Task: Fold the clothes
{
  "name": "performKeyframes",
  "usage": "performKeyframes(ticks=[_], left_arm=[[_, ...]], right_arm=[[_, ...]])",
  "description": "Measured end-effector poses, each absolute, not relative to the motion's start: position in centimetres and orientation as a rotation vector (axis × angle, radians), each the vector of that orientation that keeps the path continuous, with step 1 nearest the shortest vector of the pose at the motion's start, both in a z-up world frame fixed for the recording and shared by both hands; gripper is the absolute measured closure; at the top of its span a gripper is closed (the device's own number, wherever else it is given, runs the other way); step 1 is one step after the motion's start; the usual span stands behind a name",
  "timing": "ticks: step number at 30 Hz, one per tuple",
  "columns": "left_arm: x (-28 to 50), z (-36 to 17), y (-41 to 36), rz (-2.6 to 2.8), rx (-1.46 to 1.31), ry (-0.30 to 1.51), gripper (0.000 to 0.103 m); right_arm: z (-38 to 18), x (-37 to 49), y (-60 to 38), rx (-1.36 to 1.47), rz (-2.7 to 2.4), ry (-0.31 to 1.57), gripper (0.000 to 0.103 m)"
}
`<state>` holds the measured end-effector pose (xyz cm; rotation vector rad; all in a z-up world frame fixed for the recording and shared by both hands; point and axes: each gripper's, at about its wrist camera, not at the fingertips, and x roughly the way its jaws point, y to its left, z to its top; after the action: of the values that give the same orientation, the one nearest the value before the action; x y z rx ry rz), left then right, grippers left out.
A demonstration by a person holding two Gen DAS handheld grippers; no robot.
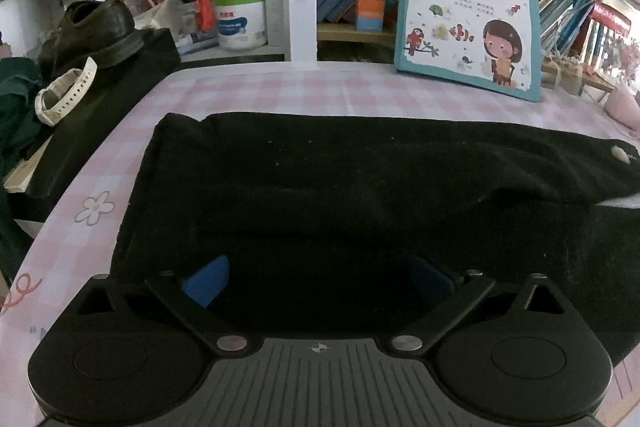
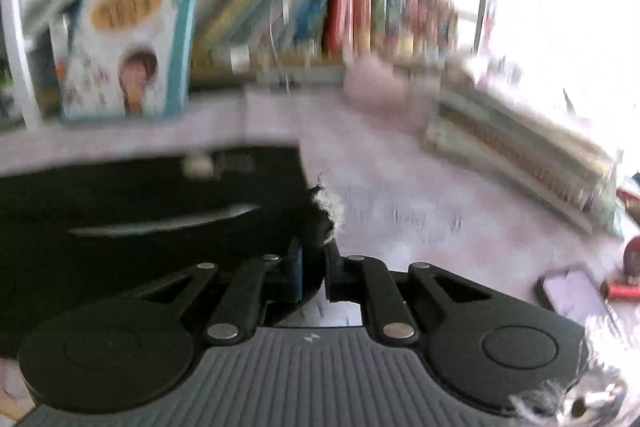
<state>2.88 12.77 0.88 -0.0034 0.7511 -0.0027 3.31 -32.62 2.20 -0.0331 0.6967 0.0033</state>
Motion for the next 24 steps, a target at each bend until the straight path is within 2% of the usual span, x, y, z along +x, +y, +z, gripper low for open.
performKeyframes(ticks=[1,3,4,6,9,15,22,24], left_arm=[[2.8,0.9,12.8,-0.005,-0.005,0.75,0.003],[2.8,0.9,12.9,-0.007,-0.005,0.749,0.003],[2.7,1.0,12.9,-0.006,-0.003,0.75,0.003],[2.6,1.2,13.0,-0.003,-0.008,0.746,0.003],[2.3,1.8,13.1,0.002,-0.034,0.722,0.003],[1.0,2.8,12.8,-0.031,-0.059,0.661,0.003],[-0.9,1.9,12.5,-0.035,-0.056,0.648,0.003],[-1.4,1.7,12.4,-0.036,-0.055,0.644,0.003]], right_arm=[[1.6,3.4,-32.7,-0.032,0.0,0.712,0.091],[1.5,3.1,-32.4,-0.059,-0.046,0.677,0.071],[1.7,2.9,-32.1,-0.075,-0.07,0.656,0.057],[2.6,2.3,-31.5,-0.076,-0.055,0.589,0.054],[3.7,1.7,-30.0,-0.081,0.037,0.536,0.045],[3.9,1.4,-26.2,-0.027,0.274,0.539,0.041],[2.4,-0.2,-23.5,-0.063,0.368,0.542,0.019],[1.9,-0.7,-23.2,-0.076,0.377,0.544,0.018]])
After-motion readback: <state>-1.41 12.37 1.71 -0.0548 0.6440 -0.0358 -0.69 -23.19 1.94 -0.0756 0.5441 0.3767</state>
